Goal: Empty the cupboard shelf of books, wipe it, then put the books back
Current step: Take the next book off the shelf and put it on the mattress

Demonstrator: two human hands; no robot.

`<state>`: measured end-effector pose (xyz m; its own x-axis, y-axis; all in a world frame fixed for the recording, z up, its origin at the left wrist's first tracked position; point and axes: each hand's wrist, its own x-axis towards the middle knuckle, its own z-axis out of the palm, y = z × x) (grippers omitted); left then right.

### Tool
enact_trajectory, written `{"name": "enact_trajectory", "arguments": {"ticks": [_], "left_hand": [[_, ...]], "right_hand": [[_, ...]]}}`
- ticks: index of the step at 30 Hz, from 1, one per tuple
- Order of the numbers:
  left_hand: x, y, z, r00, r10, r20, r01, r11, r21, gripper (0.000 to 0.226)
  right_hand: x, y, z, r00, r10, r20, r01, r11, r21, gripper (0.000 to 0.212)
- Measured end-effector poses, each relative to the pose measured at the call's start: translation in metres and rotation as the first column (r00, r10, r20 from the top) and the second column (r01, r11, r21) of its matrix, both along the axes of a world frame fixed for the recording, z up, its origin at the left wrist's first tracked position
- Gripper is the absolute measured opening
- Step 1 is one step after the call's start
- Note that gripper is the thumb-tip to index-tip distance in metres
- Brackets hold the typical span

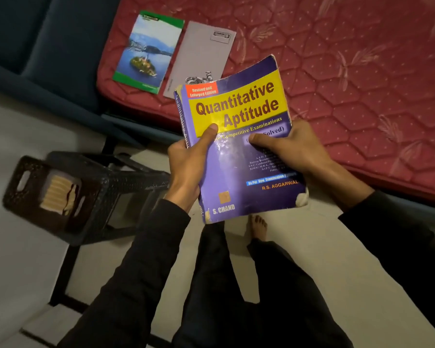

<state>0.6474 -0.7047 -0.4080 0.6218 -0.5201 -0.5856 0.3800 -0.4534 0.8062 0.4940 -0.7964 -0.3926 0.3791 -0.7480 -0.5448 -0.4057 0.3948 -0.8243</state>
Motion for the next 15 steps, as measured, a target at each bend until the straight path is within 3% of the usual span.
{"name": "enact_trajectory", "arguments": {"ticks": [9, 13, 15], "left_hand": [[0.047, -0.102, -0.101, 0.965, -0.259, -0.037, 0.260, 0.964, 0.047, 0.027], [0.069, -0.146, -0.149, 0.937, -0.345, -0.054, 0.349, 0.934, 0.081, 0.067], [0.078, -0.163, -0.169, 0.911, -0.409, -0.042, 0.412, 0.908, 0.082, 0.062]], "right_hand": [[0.026, -0.063, -0.083, 0.969, -0.240, -0.061, 0.243, 0.969, 0.046, 0.012], [0.037, -0.092, -0.130, 0.958, -0.275, -0.075, 0.279, 0.959, 0.054, 0.014], [0.041, -0.104, -0.149, 0.956, -0.284, -0.075, 0.289, 0.955, 0.067, 0.014]]}}
